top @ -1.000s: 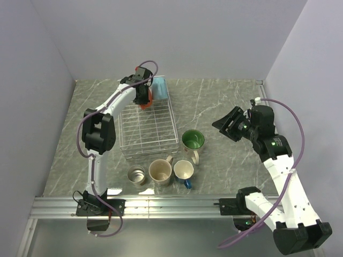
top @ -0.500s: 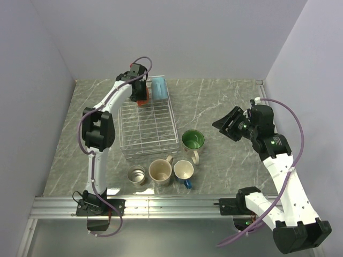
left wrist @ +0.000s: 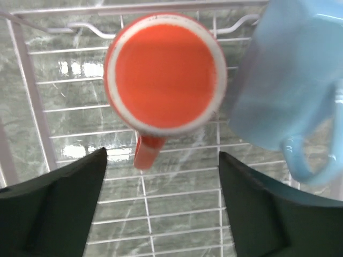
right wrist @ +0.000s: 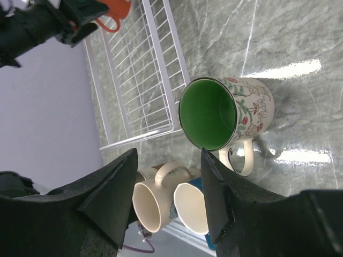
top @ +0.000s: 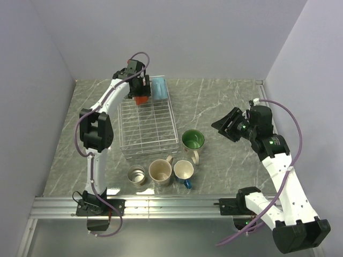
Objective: Load the cups into the dish rack
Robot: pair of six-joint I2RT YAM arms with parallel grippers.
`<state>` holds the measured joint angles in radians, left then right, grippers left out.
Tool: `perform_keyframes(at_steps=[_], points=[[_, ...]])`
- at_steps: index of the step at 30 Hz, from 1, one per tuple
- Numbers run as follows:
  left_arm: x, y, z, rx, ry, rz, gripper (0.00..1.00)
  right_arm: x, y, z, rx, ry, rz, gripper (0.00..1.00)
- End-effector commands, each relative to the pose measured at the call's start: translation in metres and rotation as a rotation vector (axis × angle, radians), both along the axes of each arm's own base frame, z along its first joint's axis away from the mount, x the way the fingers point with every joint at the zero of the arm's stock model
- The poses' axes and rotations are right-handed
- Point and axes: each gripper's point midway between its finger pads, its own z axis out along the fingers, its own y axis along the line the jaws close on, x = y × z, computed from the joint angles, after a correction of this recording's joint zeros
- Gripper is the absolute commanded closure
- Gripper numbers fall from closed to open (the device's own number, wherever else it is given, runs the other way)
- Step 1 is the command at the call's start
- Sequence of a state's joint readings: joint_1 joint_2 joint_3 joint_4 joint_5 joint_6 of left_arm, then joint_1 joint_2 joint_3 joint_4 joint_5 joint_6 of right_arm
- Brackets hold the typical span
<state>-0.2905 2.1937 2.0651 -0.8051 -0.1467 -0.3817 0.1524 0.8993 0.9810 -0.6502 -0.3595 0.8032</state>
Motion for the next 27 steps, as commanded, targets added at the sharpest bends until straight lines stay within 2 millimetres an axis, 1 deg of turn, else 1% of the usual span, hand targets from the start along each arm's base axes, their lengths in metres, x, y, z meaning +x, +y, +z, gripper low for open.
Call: perform_keyframes(at_steps=[1,3,4,6,7,8,9,10,11,12,13,14,15,16,17,18,19,20,21,22,23,24,25,26,27], points=[[-0.002,-0.008,0.078,-0.089,-0.148,-0.001,0.07,0.002,0.001,0.004,0.018,-0.029,0.006,0.42],[-0.005,-0.008,0.087,-0.114,-0.160,0.017,0.01,0.003,0.002,0.003,0.019,-0.031,0.009,0.43],[-0.011,-0.008,0.094,-0.122,-0.168,0.021,0.01,0.003,0.002,0.003,0.016,-0.036,0.011,0.43],[-0.017,-0.006,0.101,-0.136,-0.174,0.045,0.01,0.003,0.000,0.001,0.005,-0.032,0.004,0.43],[-0.024,-0.003,0.108,-0.141,-0.182,0.051,0.01,0.004,-0.002,0.001,-0.011,-0.033,0.003,0.43],[-0.029,-0.001,0.112,-0.146,-0.187,0.064,0.01,0.003,-0.006,-0.004,-0.035,-0.017,-0.008,0.43],[-0.036,0.001,0.129,-0.162,-0.219,0.074,0.01,0.004,-0.008,-0.009,-0.051,0.000,-0.013,0.43],[-0.043,0.003,0.123,-0.170,-0.203,0.093,0.01,0.004,-0.010,-0.014,-0.077,0.009,-0.008,0.43],[-0.048,0.005,0.128,-0.183,-0.214,0.109,0.01,0.002,-0.013,-0.024,-0.100,0.045,-0.008,0.43],[-0.059,0.007,0.146,-0.214,-0.246,0.119,0.01,0.002,-0.013,-0.034,-0.117,0.082,0.001,0.43],[-0.069,0.004,0.137,-0.241,-0.218,0.134,0.01,-0.001,-0.014,-0.047,-0.140,0.112,0.015,0.43],[-0.076,0.000,0.140,-0.272,-0.226,0.126,0.01,-0.004,-0.014,-0.056,-0.150,0.144,0.024,0.44],[-0.089,-0.001,0.157,-0.305,-0.260,0.124,0.01,-0.005,-0.015,-0.068,-0.164,0.178,0.032,0.46],[-0.101,-0.007,0.143,-0.319,-0.227,0.126,0.01,-0.009,-0.015,-0.080,-0.174,0.208,0.038,0.46],[-0.108,-0.012,0.144,-0.339,-0.230,0.116,0.01,-0.010,-0.014,-0.086,-0.183,0.214,0.047,0.46],[-0.119,-0.015,0.154,-0.360,-0.251,0.105,0.01,-0.012,-0.010,-0.092,-0.192,0.223,0.064,0.46],[-0.130,-0.025,0.142,-0.361,-0.220,0.086,0.01,-0.014,-0.007,-0.098,-0.203,0.233,0.078,0.46],[-0.137,-0.030,0.141,-0.366,-0.215,0.075,0.01,-0.014,-0.005,-0.098,-0.208,0.224,0.084,0.46],[-0.145,-0.032,0.143,-0.362,-0.214,0.068,0.01,-0.017,0.005,-0.100,-0.216,0.224,0.120,0.46],[-0.153,-0.040,0.137,-0.358,-0.195,0.048,0.01,-0.014,0.008,-0.094,-0.222,0.201,0.122,0.46],[-0.159,-0.042,0.137,-0.354,-0.191,0.047,0.01,-0.010,0.015,-0.086,-0.221,0.165,0.137,0.46],[-0.165,-0.041,0.140,-0.354,-0.195,0.048,0.01,-0.010,0.026,-0.079,-0.224,0.133,0.172,0.46],[-0.171,-0.042,0.137,-0.356,-0.184,0.052,0.01,-0.001,0.033,-0.059,-0.215,0.073,0.183,0.46],[-0.175,-0.040,0.139,-0.361,-0.186,0.058,0.01,0.006,0.041,-0.047,-0.207,0.027,0.198,0.46],[-0.182,-0.037,0.148,-0.376,-0.207,0.058,0.01,0.012,0.047,-0.035,-0.200,-0.011,0.212,0.46]])
